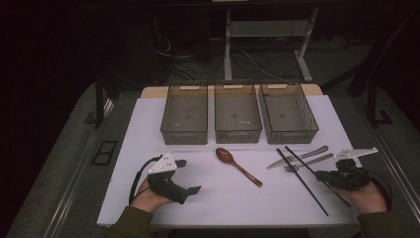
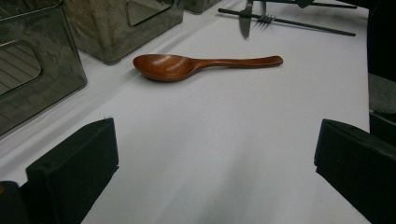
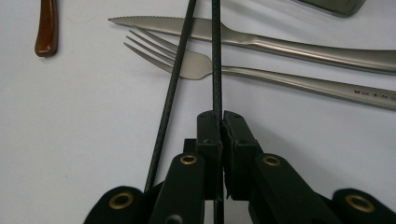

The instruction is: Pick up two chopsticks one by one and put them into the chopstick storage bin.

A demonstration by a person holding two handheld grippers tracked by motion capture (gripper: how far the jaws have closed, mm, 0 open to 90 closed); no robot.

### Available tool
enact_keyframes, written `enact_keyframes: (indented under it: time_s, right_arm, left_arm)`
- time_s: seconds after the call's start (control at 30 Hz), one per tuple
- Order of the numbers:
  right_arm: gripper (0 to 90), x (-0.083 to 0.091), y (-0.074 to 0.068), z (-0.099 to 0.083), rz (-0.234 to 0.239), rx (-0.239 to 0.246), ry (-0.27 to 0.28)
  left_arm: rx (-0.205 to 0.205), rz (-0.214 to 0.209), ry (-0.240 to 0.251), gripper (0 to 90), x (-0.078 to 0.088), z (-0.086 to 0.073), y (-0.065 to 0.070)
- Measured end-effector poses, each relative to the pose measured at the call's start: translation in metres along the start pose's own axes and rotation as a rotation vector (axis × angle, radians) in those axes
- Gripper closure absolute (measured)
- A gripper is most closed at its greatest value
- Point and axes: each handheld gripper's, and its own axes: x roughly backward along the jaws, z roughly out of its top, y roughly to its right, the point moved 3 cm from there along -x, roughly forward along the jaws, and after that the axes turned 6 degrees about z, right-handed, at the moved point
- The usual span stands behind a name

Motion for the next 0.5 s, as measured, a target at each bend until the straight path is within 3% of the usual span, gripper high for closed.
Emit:
enact_keyframes:
  time_s: [0.23, 0.5]
  right_arm:
    - [86.1, 0.007, -0.001, 0.003, 0.020, 0.008, 0.032]
    - [86.1, 0.010, -0.006, 0.010, 0.047, 0.015, 0.056]
  left_arm:
    - [-0.011, 0.006, -0.007, 0.0, -0.002, -0.002, 0.000]
    - [0.004, 0.004, -0.001, 0.0, -0.002, -0.004, -0.003]
